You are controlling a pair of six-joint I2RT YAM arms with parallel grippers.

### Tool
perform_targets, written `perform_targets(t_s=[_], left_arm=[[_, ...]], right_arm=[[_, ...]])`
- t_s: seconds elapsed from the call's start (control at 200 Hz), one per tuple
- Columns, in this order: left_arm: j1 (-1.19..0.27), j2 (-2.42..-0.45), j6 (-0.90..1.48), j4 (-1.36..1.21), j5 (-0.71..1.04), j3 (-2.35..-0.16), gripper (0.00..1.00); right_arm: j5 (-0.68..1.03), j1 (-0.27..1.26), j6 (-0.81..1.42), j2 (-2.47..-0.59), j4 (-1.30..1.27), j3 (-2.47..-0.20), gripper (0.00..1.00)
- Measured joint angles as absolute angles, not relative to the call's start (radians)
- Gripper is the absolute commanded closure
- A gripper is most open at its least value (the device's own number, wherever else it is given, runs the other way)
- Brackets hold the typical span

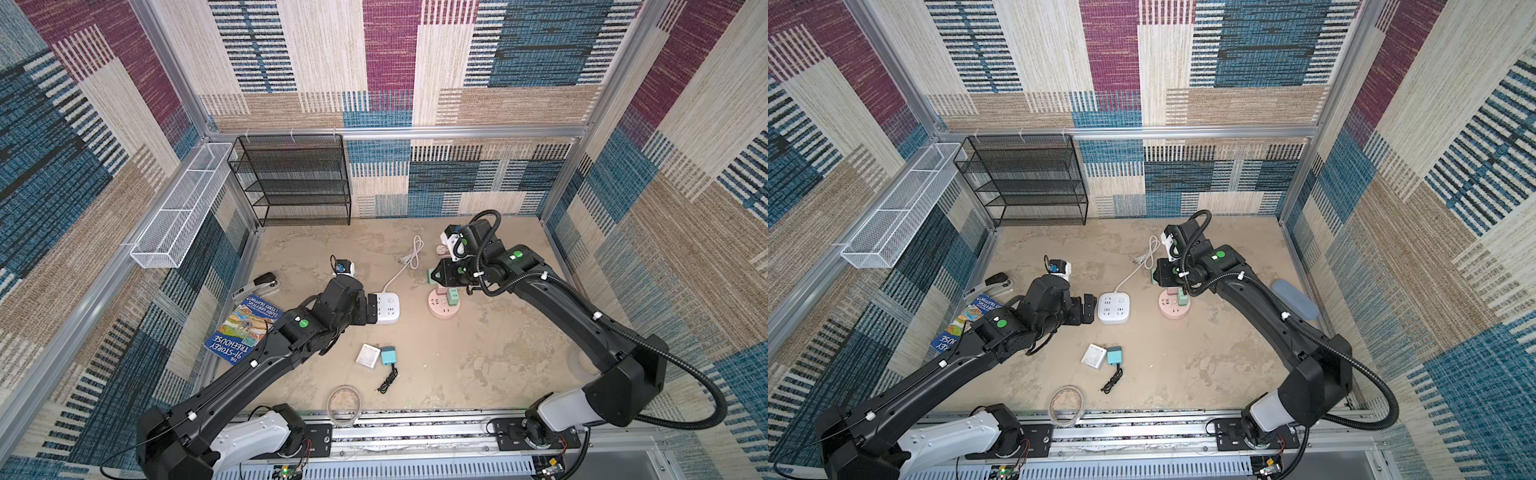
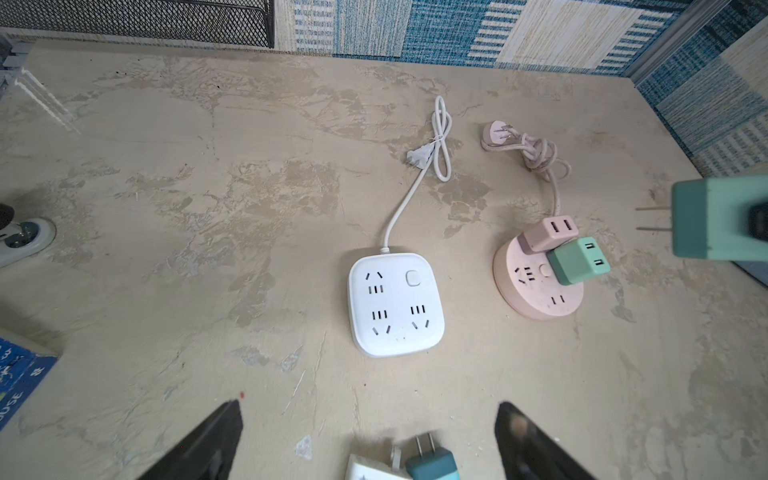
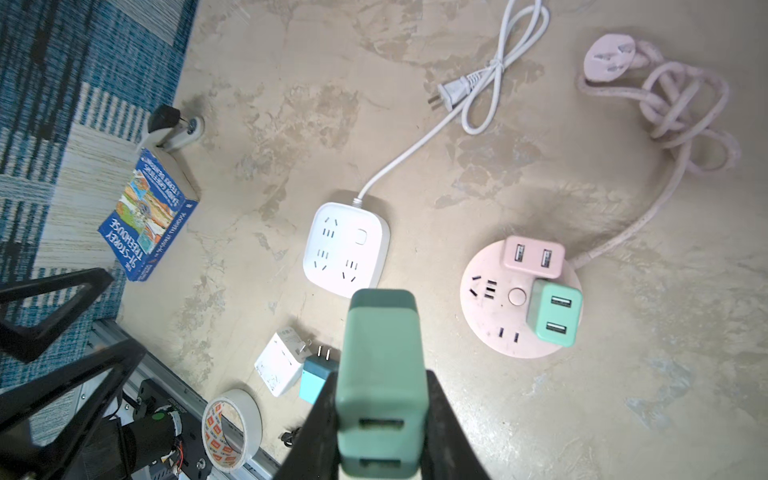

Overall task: Insert the plug
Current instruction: 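Carry the mint-green plug over the pink round power strip with the right gripper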

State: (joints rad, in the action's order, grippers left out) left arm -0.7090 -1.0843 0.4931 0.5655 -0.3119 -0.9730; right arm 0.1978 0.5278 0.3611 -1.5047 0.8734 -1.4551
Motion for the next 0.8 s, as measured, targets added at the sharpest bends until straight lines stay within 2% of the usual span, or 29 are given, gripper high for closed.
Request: perform_targets(t_s=[0.801], left_arm=[[-0.701, -1.101, 0.495, 0.542, -0.277, -0.936, 0.0]], right_arm=[[0.098, 0.541, 0.339, -1.658, 0.986, -1.47, 1.0]])
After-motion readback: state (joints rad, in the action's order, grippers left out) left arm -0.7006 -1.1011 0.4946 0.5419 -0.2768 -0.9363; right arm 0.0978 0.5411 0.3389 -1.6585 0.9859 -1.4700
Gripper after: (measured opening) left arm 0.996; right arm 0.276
